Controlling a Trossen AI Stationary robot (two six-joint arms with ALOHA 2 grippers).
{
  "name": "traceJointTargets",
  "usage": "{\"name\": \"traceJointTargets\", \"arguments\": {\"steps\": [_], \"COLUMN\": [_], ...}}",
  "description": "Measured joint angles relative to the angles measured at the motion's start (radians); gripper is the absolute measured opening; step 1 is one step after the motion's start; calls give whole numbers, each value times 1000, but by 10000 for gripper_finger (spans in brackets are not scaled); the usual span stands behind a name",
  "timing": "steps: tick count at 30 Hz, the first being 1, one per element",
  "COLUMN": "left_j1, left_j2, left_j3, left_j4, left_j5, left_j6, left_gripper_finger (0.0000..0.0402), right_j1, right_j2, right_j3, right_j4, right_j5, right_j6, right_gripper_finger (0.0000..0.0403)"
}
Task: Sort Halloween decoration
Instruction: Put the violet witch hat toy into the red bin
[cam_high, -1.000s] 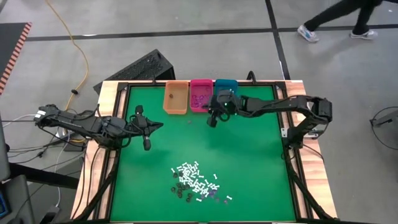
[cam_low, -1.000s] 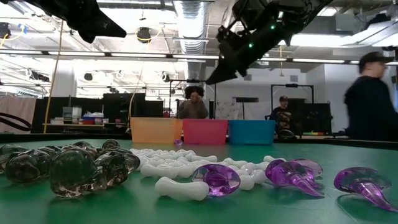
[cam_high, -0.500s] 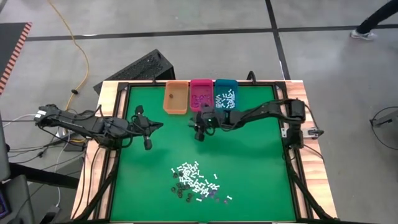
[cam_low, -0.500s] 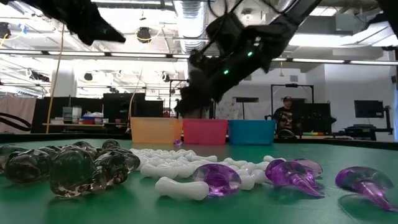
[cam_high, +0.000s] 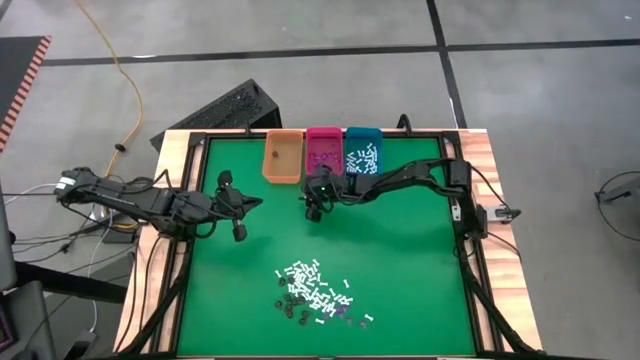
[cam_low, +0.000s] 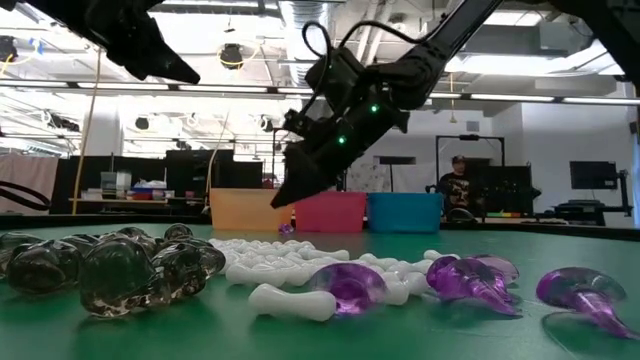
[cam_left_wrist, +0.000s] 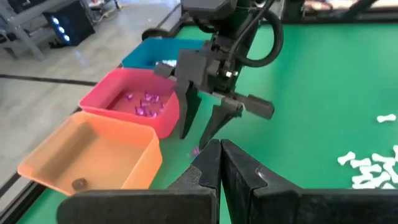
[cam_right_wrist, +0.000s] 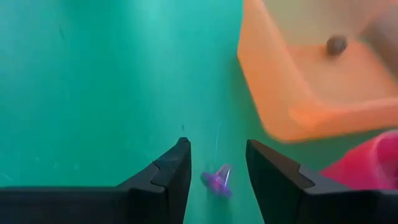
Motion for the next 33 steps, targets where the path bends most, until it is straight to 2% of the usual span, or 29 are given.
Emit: {"name": "traceJointTargets", "arguments": {"steps": [8, 19, 24, 33], "left_j1": [0, 0, 0, 0], "left_j2": [0, 0, 0, 0], "left_j3": [0, 0, 0, 0], "left_j4": [-6, -6, -6, -6], "left_j5": [1, 0, 0, 0], "left_j6": [-9, -10, -10, -9], "left_gripper_finger": [0, 0, 0, 0], "right_j1": [-6, 3, 46, 36], "right_j2": [64, 66, 73, 73], "right_j3": [3, 3, -1, 5], "right_j4": [10, -19, -45, -32], "right_j5": [19, 41, 130, 144], "right_j6": [30, 19, -31, -21], "right_gripper_finger": [182, 171, 171, 171]}}
